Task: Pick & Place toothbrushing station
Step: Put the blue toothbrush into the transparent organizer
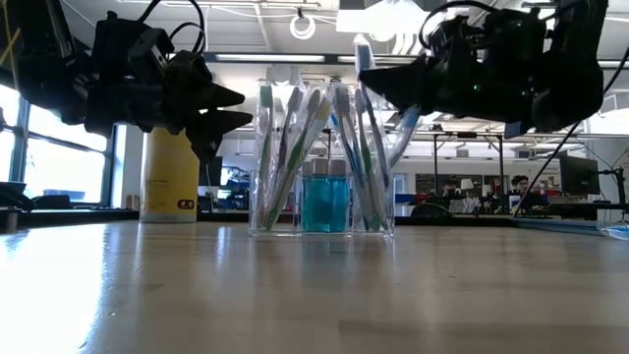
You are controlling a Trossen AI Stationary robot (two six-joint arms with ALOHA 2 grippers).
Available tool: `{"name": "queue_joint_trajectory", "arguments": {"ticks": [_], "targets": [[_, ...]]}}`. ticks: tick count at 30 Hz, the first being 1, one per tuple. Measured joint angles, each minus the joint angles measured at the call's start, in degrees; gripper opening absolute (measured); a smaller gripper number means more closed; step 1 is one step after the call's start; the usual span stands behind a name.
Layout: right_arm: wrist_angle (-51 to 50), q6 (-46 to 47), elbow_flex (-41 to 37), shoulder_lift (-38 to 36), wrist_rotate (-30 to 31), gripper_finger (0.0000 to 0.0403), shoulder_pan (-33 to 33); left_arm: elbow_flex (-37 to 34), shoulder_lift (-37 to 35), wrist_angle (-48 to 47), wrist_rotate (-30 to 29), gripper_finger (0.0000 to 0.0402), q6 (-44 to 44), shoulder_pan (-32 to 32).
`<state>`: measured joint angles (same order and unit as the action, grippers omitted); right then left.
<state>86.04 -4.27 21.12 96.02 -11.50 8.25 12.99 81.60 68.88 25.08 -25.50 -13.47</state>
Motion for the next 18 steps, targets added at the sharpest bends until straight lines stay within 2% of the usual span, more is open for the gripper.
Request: {"name": "queue_joint_trajectory", "arguments": {"ticks": [9, 18], "targets": [[-1.31, 0.45, -0.02, 0.38, 5.31, 0.0004, -1.04, 0.00, 0.00, 0.00, 0.00, 0.0145, 0.13, 0.00], [-6.85, 0.76, 0.02, 0.22, 10.15, 0.0004, -3.64, 0.00, -0.01, 0.00, 0.00, 0.0145, 0.13, 0.00]]}}
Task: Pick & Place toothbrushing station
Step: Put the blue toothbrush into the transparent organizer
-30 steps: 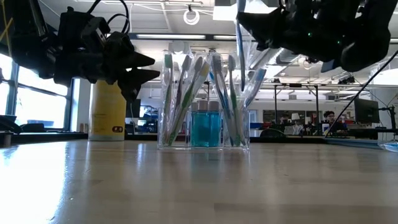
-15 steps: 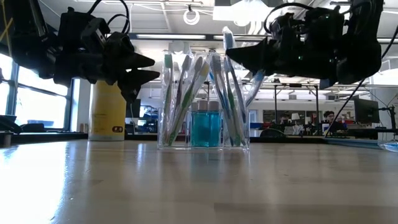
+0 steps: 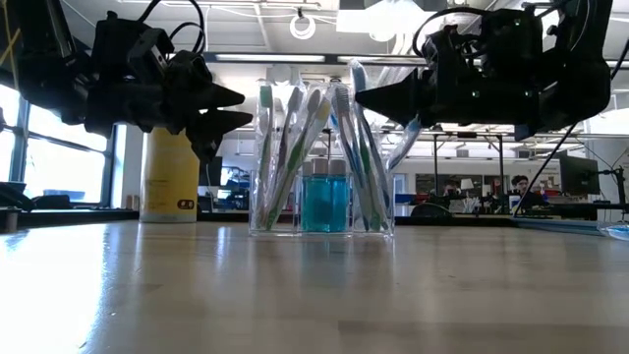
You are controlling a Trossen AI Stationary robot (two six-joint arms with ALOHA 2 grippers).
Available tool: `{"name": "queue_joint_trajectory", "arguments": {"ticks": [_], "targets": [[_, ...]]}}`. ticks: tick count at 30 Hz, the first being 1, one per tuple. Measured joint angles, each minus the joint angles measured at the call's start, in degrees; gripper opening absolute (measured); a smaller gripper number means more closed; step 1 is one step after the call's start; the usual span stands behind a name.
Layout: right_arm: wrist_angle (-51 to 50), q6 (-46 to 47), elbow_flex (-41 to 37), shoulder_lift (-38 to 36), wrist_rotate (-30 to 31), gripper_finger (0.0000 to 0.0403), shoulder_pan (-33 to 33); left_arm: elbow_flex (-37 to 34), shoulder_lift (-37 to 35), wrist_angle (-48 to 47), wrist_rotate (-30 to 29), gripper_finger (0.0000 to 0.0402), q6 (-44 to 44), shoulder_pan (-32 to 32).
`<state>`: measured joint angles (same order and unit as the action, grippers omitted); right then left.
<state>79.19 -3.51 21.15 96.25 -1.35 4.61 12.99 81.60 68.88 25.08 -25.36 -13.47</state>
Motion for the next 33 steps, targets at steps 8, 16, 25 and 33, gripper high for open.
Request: {"name": "queue_joint_trajectory", "arguments": {"ticks": [8, 16, 25, 33], "targets": [[-4.16, 0.39, 0.04, -0.10, 2.99, 0.0007, -1.25, 0.00, 0.01, 0.00, 0.00, 0.0145, 0.00, -0.01], [-6.86, 1.69, -0.03, -0.94, 2.98, 0.0008, -2.05, 0.00, 0.00, 0.30, 0.00, 0.0145, 0.00, 0.00], [-11.57, 1.76, -0.09, -4.68, 2.57, 0.0016, -2.39, 0.00, 0.01, 0.43, 0.00, 0.0145, -0.02, 0.00], [-13.37, 2.00, -0.11, -5.97, 2.80, 0.0097, -2.39, 0.00, 0.01, 0.48, 0.00, 0.0145, -0.02, 0.00]]}}
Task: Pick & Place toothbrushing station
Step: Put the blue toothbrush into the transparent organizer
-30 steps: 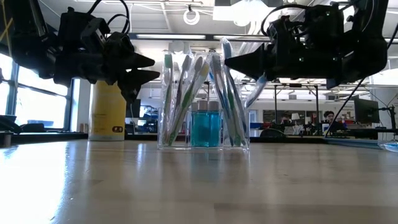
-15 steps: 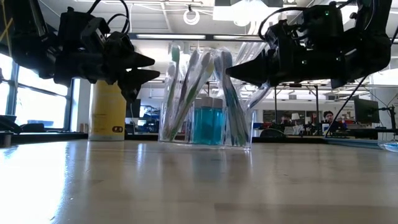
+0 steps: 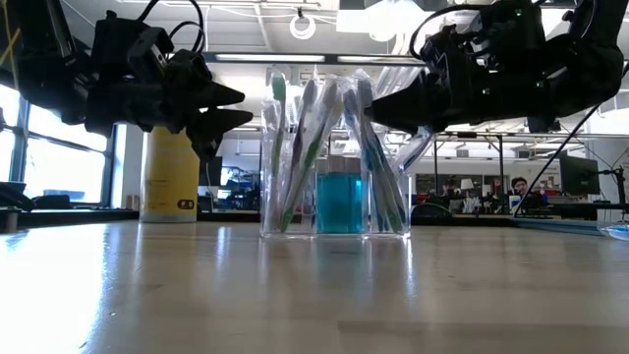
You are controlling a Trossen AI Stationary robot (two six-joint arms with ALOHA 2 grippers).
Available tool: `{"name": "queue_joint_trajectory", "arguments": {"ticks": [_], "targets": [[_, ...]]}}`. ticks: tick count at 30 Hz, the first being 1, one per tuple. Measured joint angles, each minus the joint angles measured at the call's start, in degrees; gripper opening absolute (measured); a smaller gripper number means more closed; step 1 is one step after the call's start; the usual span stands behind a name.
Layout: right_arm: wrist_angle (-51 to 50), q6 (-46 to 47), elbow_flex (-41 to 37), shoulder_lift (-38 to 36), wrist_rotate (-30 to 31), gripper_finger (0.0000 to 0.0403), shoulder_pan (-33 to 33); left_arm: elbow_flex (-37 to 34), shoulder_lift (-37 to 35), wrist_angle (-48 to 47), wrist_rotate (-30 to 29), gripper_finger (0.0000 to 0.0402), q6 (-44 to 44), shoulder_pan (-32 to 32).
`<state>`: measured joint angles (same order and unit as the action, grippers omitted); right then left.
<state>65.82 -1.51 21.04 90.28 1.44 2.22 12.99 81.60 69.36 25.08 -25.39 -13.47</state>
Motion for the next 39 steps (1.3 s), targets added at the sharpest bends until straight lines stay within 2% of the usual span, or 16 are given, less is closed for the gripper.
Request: {"name": "queue_joint_trajectory", "arguments": {"ticks": [13, 23, 27, 30, 39], "targets": [[0.04, -1.88, 1.56, -1.00, 1.04, 0.0201, -1.03, 0.00, 0.00, -0.02, 0.00, 0.0145, 0.00, 0.00], [-9.31, -9.95, 7.36, -2.50, 11.79, 0.0235, -5.74, 0.00, 0.00, -0.02, 0.00, 0.0145, 0.00, -0.02], [-13.35, -14.41, 9.23, -4.28, 18.92, 0.0236, -8.09, 0.00, -0.02, -0.05, 0.00, 0.0145, 0.00, -0.01], [-14.08, -18.23, 9.49, -5.76, 25.32, 0.0236, -10.20, 0.00, 0.00, -0.15, 0.00, 0.0145, 0.00, 0.00], [-14.40, -27.77, 9.55, -13.59, 33.11, 0.0236, -16.64, 0.00, 0.00, -0.15, 0.00, 0.0145, 0.00, 0.00]]}}
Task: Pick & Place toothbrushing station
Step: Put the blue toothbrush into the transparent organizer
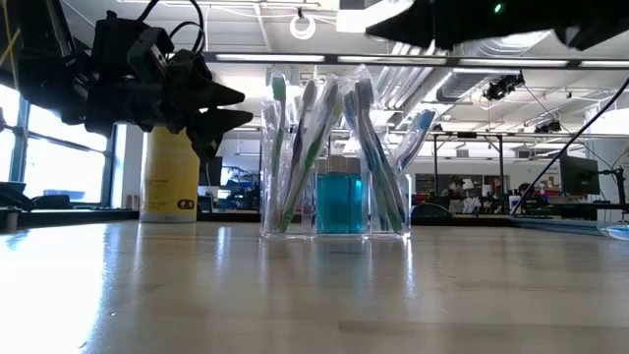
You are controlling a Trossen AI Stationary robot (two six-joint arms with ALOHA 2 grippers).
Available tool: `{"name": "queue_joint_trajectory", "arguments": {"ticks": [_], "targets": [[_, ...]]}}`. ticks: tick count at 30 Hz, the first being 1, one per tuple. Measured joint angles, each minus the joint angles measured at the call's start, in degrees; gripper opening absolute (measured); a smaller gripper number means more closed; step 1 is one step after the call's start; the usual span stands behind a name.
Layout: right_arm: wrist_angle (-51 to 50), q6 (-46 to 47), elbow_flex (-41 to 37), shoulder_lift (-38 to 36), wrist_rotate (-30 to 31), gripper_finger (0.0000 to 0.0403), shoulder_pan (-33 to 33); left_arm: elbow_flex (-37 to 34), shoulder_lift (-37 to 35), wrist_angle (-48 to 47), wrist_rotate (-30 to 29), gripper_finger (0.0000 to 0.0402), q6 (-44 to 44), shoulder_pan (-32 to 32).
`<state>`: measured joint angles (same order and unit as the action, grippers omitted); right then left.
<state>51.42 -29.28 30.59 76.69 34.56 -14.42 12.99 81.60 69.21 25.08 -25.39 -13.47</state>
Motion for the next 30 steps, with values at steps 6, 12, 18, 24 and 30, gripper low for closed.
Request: {"name": "queue_joint_trajectory", "arguments": {"ticks": [6, 12, 18, 24, 30], "targets": [[-10.43, 4.97, 0.81, -8.92, 11.00, 0.0235, -9.36, 0.00, 0.00, -0.38, -0.01, 0.0145, 0.00, -0.01], [-45.72, 33.80, 5.79, -17.42, 12.19, 0.0235, -18.17, 0.00, 0.00, -0.35, 0.00, 0.0145, 0.00, -0.01], [-80.37, 70.18, 9.86, -20.29, 0.81, 0.0235, -19.27, 0.00, 0.00, -0.36, -0.01, 0.0145, 0.00, -0.02], [-106.33, 99.71, 10.12, -19.91, -15.85, 0.0235, -13.76, 0.00, 0.00, -0.37, 0.00, 0.0145, 0.00, 0.00], [-119.18, 112.53, 10.10, -18.66, -23.20, 0.0235, -7.93, 0.00, 0.00, -0.31, 0.00, 0.0145, 0.00, -0.01]]}}
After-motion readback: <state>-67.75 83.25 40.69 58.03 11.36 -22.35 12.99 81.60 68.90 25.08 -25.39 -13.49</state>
